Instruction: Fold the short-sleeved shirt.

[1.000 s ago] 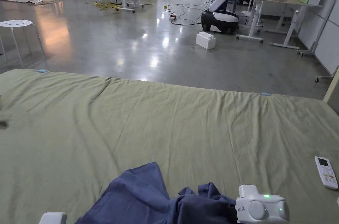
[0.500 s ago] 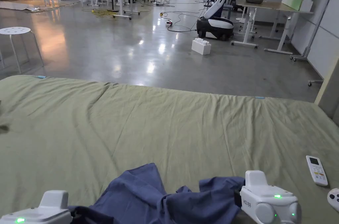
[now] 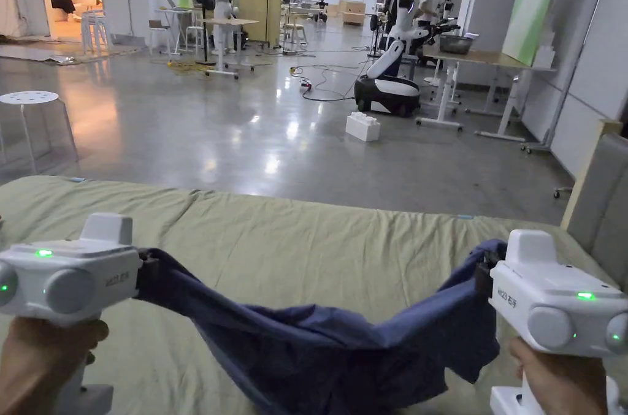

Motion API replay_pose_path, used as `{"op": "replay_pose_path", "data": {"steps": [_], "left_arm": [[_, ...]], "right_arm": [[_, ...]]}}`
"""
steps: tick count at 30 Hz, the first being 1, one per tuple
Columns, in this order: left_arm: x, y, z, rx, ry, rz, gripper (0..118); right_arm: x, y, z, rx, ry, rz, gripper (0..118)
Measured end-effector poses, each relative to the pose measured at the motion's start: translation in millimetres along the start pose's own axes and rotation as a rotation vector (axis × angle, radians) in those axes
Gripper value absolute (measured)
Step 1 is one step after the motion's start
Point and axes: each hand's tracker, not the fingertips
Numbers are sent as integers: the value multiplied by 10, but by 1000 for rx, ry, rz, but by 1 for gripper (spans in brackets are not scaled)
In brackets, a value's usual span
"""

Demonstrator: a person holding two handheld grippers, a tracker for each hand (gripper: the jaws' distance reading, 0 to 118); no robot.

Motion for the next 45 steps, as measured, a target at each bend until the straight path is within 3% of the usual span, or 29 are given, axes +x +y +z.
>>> {"op": "replay_pose_path", "data": {"steps": [6, 11, 19, 29, 30, 31, 45], "left_arm": [[-11, 676, 132, 88, 19, 8, 7], [25, 1043, 121, 124, 37, 0, 7], [-46, 1504, -123, 141, 55, 10, 7], [-108, 1969, -508, 160, 68, 26, 7], [-105, 2024, -520, 181, 61, 40, 7], [-98, 2069, -531, 192, 57, 39, 7], [-9, 2610, -429, 279, 37, 60, 7]], "right_arm": [[180, 591, 99, 76, -36, -37, 4], [133, 1006, 87, 180, -55, 20, 4], [0, 1549, -200, 232, -88, 18, 4], [-68, 1942, -605, 276, -129, 32, 4], [-73, 1996, -620, 301, -148, 81, 4], [-71, 1996, -648, 284, -131, 52, 4], [-127, 2267, -696, 339, -175, 121, 4]]}}
